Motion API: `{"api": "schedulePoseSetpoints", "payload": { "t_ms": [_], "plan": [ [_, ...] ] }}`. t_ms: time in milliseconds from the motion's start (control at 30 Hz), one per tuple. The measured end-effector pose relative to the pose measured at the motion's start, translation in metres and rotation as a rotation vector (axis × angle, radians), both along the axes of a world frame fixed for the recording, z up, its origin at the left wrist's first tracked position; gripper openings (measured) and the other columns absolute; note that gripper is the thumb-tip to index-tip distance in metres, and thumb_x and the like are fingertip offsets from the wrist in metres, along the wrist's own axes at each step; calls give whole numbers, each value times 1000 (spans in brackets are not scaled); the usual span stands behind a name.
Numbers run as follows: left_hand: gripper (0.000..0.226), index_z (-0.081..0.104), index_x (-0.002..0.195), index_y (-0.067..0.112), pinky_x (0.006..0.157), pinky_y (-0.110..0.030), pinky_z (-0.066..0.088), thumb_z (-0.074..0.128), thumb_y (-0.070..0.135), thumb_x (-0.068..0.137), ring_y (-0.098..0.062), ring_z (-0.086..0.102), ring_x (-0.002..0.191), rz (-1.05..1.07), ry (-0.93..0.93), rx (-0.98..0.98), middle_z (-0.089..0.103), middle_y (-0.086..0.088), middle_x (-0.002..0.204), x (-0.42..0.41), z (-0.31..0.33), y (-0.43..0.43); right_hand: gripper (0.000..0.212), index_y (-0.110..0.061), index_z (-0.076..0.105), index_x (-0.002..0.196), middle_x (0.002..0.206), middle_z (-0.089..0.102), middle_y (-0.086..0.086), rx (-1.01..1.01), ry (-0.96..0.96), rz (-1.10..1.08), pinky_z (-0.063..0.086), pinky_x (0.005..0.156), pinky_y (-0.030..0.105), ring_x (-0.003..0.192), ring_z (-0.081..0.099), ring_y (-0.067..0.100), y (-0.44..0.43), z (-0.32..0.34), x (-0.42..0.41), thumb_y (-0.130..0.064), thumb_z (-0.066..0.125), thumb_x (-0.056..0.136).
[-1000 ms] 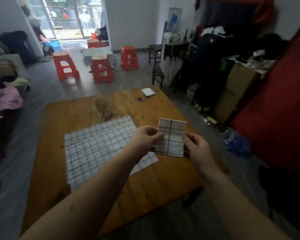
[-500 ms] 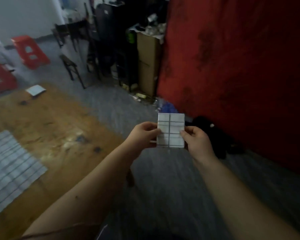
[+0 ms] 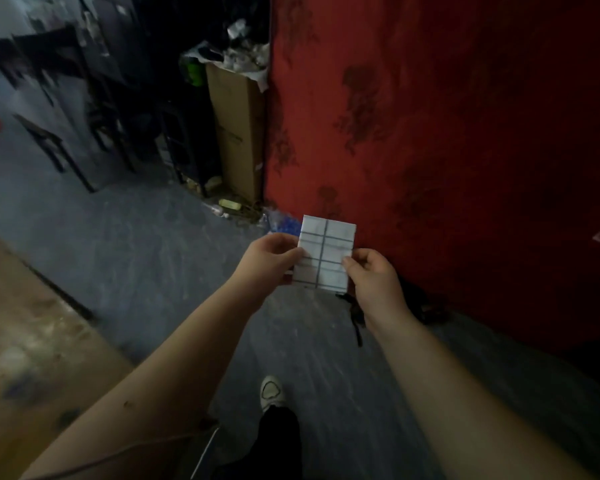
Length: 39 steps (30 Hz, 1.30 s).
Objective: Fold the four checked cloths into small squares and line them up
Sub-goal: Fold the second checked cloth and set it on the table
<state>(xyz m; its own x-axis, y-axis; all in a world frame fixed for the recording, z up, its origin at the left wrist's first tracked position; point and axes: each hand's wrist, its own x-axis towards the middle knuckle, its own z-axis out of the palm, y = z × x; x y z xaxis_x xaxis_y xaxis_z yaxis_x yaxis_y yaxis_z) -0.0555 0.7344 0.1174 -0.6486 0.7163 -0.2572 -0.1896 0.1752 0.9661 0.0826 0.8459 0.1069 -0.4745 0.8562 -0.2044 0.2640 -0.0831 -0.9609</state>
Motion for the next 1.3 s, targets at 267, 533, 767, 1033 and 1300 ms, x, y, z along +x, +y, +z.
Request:
{"api": "schedulePoseSetpoints", "payload": {
  "t_ms": [267, 533, 767, 1033, 1300],
  "plan": [
    [5, 69, 97, 9, 80, -43, 60, 65, 8, 94, -21, 68, 84, 103, -21, -4, 72, -6, 91, -178, 15, 85, 10, -17, 64, 106, 102, 74, 4, 24, 17, 102, 58, 83, 36, 95, 71, 19, 99, 15, -188, -18, 64, 96],
    [11, 69, 104, 11, 83, -43, 60, 66, 13, 93, -26, 71, 94, 303, -19, -64, 73, -10, 102, -320, 16, 95, 5, -14, 63, 103, 96, 73, 7, -39, 28, 307, 59, 73, 29, 84, 70, 17, 137, 15, -366, -12, 62, 98],
    [5, 67, 98, 11, 79, -41, 58, 64, 9, 95, -20, 64, 82, 561, 29, -74, 69, -8, 93, -460, 3, 96, 13, -3, 62, 110, 92, 71, 5, -67, 86, 581, 58, 67, 20, 80, 69, 15, 155, -5, -546, -9, 61, 98],
    [4, 68, 94, 14, 70, -33, 54, 67, 11, 93, -17, 62, 75, 852, 61, -140, 68, -4, 87, -607, 18, 65, 4, -17, 64, 101, 102, 73, 10, -110, 95, 920, 59, 90, 48, 97, 71, 27, 139, 3, -744, -18, 64, 97],
    [11, 67, 105, 6, 65, -29, 54, 65, 11, 95, -17, 62, 74, 1120, 35, -141, 67, -5, 90, -723, 14, -18, 6, -12, 65, 98, 101, 73, 20, -152, 98, 1125, 57, 89, 56, 93, 71, 33, 45, -3, -902, -17, 67, 96]
  ]
}}
